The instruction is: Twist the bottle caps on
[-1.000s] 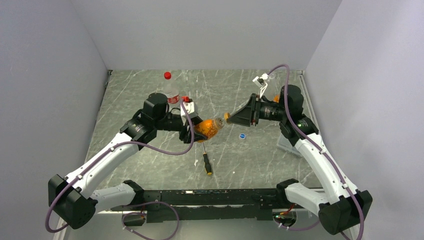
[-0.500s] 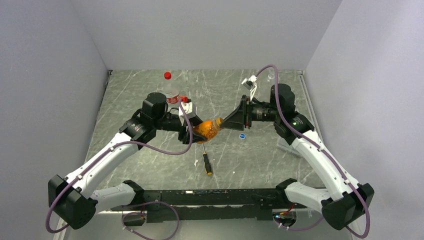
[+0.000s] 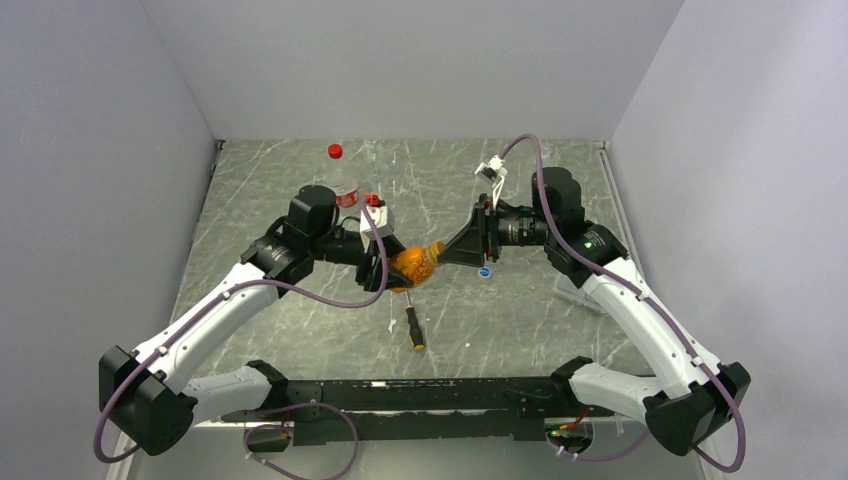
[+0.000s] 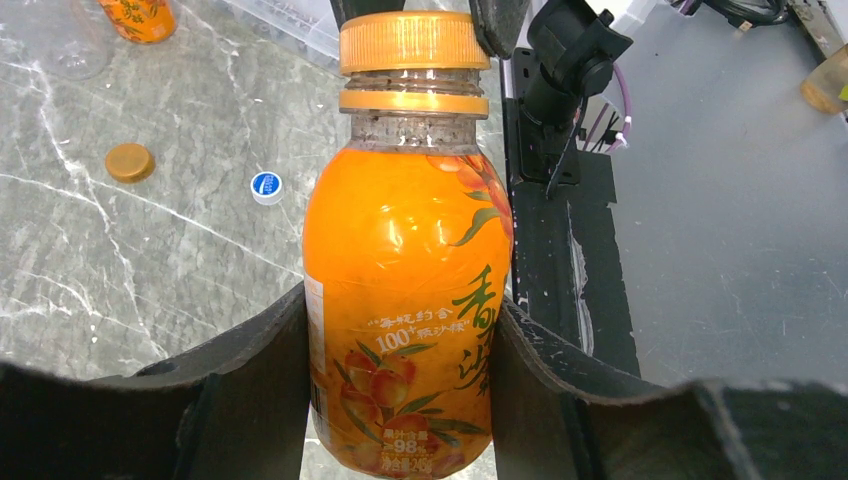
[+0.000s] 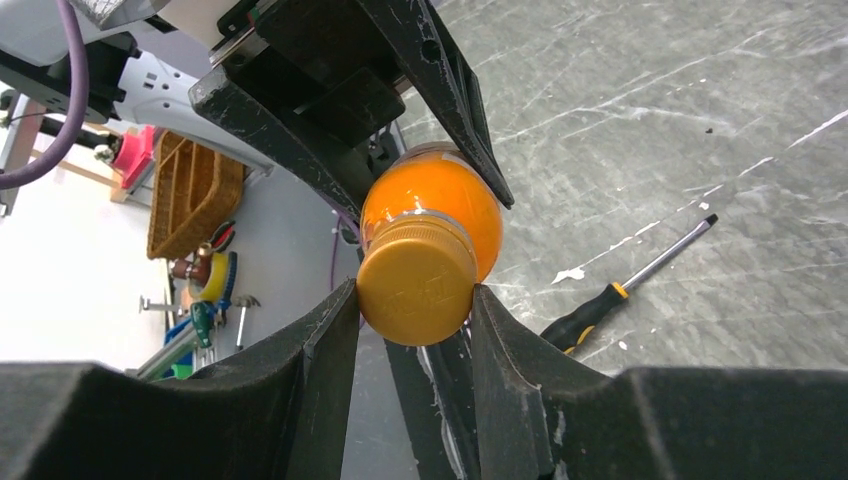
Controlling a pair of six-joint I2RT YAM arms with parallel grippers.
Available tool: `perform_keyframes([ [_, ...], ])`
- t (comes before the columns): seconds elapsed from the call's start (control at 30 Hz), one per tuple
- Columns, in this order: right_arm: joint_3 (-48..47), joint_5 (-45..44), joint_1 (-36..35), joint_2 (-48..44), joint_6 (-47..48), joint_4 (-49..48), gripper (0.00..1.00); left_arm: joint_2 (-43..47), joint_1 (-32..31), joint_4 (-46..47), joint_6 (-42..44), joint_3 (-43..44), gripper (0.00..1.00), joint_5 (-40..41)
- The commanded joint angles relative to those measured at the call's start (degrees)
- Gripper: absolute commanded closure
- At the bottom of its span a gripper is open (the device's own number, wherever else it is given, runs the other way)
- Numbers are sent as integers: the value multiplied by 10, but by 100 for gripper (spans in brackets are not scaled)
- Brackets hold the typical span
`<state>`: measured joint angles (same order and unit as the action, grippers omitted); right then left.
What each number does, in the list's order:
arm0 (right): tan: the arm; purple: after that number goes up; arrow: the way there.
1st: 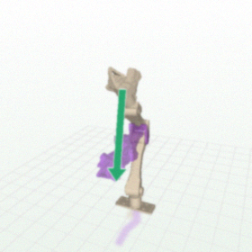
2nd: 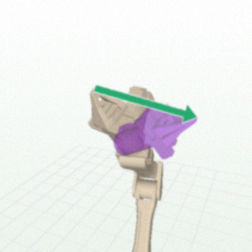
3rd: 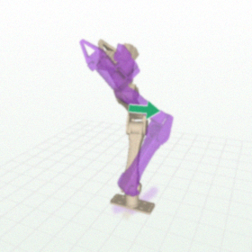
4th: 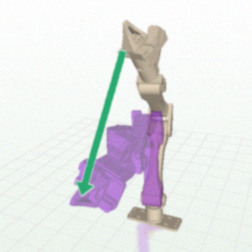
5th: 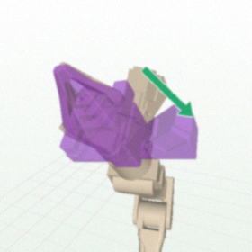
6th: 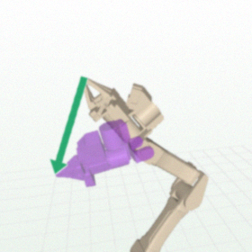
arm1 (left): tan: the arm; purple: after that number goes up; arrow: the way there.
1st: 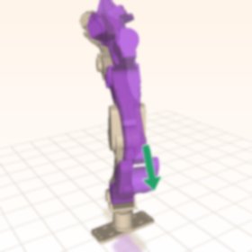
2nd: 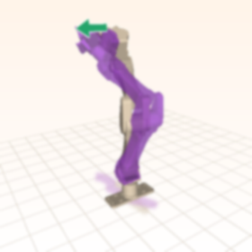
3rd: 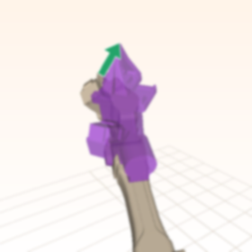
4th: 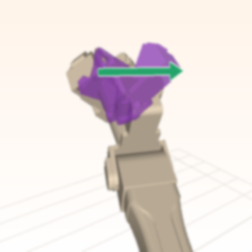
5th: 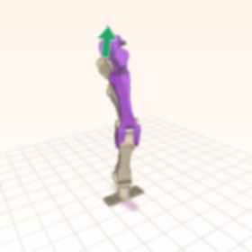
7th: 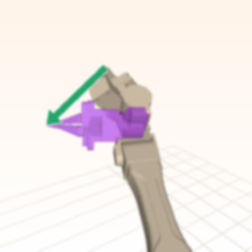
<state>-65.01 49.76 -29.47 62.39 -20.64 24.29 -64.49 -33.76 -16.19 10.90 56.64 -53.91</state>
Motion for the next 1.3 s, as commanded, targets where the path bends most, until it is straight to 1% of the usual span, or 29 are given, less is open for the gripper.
perform_keyframes([
  [0.0,-30,15,-29,19,4,16,78,-1,-5,104,-21,22,100,41],
  [0.13,-44,-29,-29,42,-44,39,78,0,-6,148,-21,15,100,124],
  [0.2,-45,-44,-28,55,-80,40,79,7,-6,194,-30,3,100,157],
  [0.27,-37,-60,-29,59,-136,23,81,12,-10,240,-34,-11,100,193],
  [0.33,-29,-69,-29,62,-177,6,81,12,-16,267,-29,-16,100,217],
  [0.4,-29,-66,-29,68,-208,-6,81,8,-25,274,-13,-14,100,235],
  [0.47,-43,-62,-28,83,-225,4,81,6,-39,271,20,-12,100,253],
  [0.63,-71,-110,-30,102,-271,62,83,6,-82,268,92,-15,100,340],
  [0.73,-70,-150,-30,100,-307,71,83,4,-108,278,123,-19,100,396],
  [0.83,-71,-164,-30,102,-339,66,83,0,-135,283,157,-25,100,440],
  [0.93,-81,-175,-30,103,-350,66,81,0,-151,290,169,-34,100,461],
  [1.07,-119,-202,-30,105,-327,93,66,5,-152,270,140,-43,100,455],
  [1.2,-155,-240,-29,87,-283,122,35,23,-146,245,90,-72,100,453],
  [1.27,-178,-269,-30,74,-251,144,20,34,-129,229,56,-85,100,427],
])
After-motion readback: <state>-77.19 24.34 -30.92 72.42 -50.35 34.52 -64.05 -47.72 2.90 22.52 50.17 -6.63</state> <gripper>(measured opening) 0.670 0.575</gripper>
